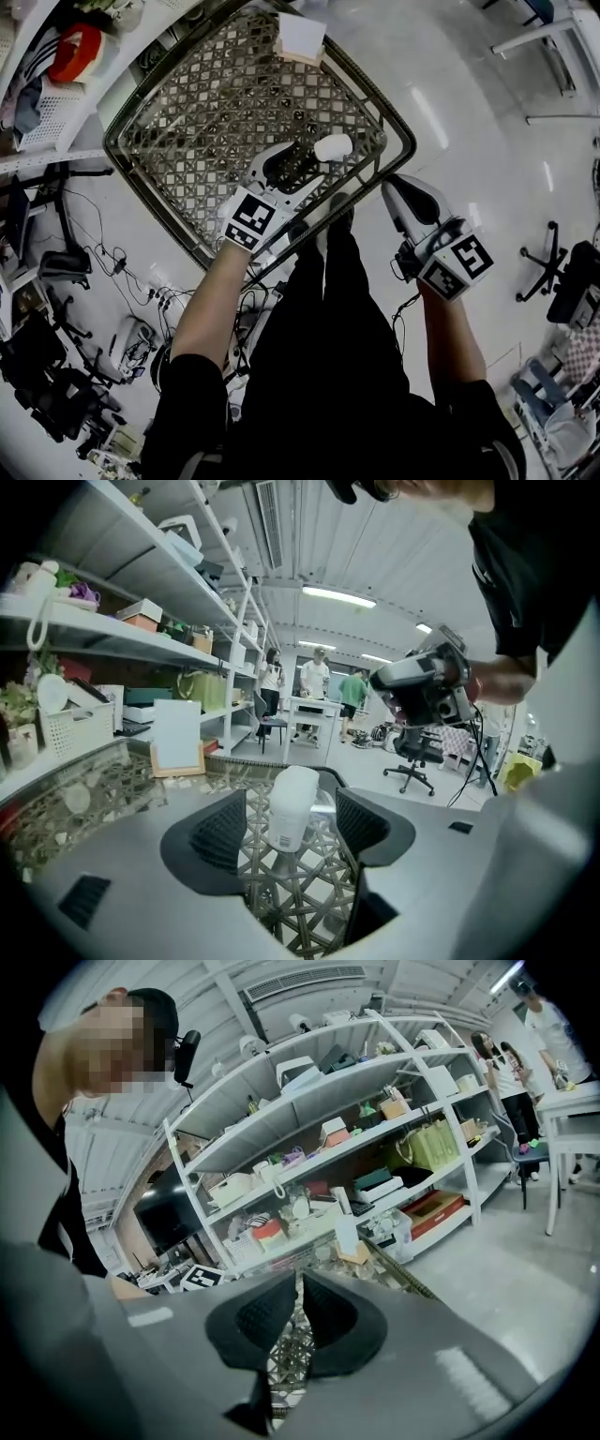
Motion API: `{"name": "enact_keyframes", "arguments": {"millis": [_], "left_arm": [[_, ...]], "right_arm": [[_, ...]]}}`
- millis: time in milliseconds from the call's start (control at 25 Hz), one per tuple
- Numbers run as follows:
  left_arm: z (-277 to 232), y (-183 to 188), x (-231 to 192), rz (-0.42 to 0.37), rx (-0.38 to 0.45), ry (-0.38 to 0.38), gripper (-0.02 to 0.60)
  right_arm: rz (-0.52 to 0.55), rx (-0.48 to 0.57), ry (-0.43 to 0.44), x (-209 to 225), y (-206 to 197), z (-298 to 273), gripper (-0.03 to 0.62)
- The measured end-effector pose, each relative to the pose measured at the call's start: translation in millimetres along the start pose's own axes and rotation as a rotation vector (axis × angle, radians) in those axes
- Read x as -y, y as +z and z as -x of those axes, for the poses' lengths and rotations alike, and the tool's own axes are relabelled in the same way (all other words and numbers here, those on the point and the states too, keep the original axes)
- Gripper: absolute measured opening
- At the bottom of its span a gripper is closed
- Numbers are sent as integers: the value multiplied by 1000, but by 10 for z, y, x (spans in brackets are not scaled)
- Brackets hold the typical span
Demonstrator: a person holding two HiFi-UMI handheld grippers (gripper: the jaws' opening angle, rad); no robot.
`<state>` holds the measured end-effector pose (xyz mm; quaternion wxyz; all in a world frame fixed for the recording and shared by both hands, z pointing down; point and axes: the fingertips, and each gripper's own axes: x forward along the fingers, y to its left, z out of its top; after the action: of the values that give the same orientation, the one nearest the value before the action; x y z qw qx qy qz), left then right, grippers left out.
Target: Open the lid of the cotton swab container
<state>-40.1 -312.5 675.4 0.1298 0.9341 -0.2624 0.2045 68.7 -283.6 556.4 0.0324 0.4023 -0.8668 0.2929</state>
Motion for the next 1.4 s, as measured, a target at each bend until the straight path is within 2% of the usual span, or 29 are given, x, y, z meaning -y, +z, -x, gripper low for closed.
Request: {"name": "enact_keyframes", "arguments": {"millis": [240,520,800,840,920,960,1160,1400], "left_arm": [[-346,-268,13,-29,-68,-50,293],[-562,-268,14,-31,-91,-74,291],[-772,-456,94,-65,-186,-86,288],[-788,-479,73,-75,-192,-78,278],[-801,-503,36,-95,-203,-67,204],[-809,-503,28,-98,-206,-69,202],[-758,-463,73,-58,-218,-87,201],[-384,-1,198,-38,-144,-67,199]], "right_arm": [[-6,-16,-34,100,-36,89,37],[-11,-6,-69,202,18,192,37],[-9,2,-80,121,90,283,37],[-7,2,-81,114,94,280,37],[-4,5,-78,58,142,295,37],[-1,10,-75,11,190,312,37],[60,-3,-92,-167,385,483,37],[93,20,-97,-369,629,574,37]]}}
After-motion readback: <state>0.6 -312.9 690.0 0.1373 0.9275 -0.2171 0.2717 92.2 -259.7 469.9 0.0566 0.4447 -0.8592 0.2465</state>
